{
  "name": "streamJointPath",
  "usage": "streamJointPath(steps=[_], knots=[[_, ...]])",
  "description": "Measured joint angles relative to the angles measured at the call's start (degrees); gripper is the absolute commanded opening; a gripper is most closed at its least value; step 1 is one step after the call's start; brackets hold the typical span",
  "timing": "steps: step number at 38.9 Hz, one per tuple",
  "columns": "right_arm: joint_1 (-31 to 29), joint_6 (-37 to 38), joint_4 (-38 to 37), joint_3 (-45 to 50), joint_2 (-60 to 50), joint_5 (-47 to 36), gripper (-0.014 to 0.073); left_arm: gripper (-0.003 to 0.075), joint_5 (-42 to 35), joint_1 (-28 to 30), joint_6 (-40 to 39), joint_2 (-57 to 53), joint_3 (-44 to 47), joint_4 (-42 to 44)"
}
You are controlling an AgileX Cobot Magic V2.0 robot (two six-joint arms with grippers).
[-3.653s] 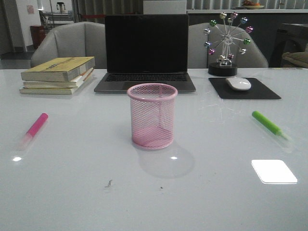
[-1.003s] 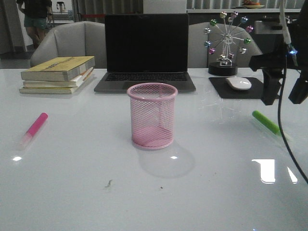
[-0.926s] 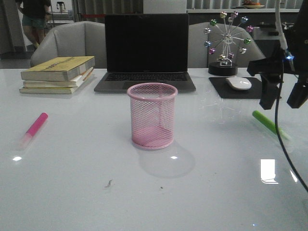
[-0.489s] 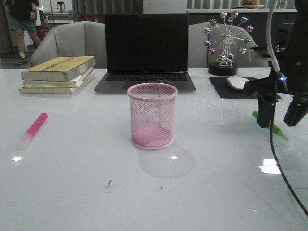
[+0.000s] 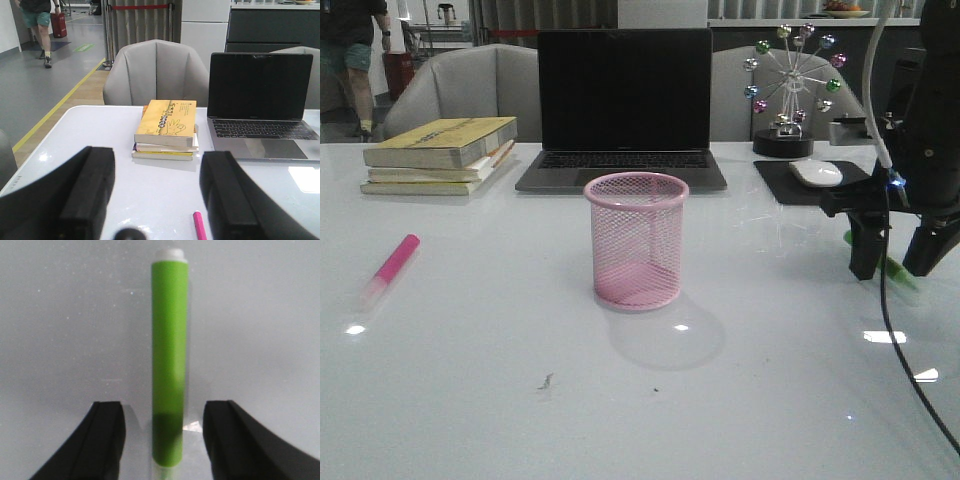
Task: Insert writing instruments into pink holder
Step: 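Lower the right gripper onto the green highlighter and close it, then lift the green highlighter and carry it over the pink holder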
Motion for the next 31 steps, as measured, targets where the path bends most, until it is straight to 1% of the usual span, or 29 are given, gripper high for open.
streamJointPath(steps=[2,8,10,24,31], knots=[[0.0,0.0,-0.3,0.0,0.1,0.0,0.0312,0.0447,0.0,0.0,0.0,0.0,0.0,0.0],[0.0,0.0,-0.4,-0.5,0.6,-0.6,0.004,0.0447,0.0,0.0,0.0,0.0,0.0,0.0],[0.0,0.0,-0.4,-0.6,0.6,-0.6,0.0066,0.0447,0.0,0.0,0.0,0.0,0.0,0.0],[0.0,0.0,1.3,-0.3,0.1,-2.5,0.0057,0.0447,0.0,0.0,0.0,0.0,0.0,0.0],[0.8,0.0,3.5,0.5,-3.4,-5.1,0.0057,0.0447,0.0,0.0,0.0,0.0,0.0,0.0]])
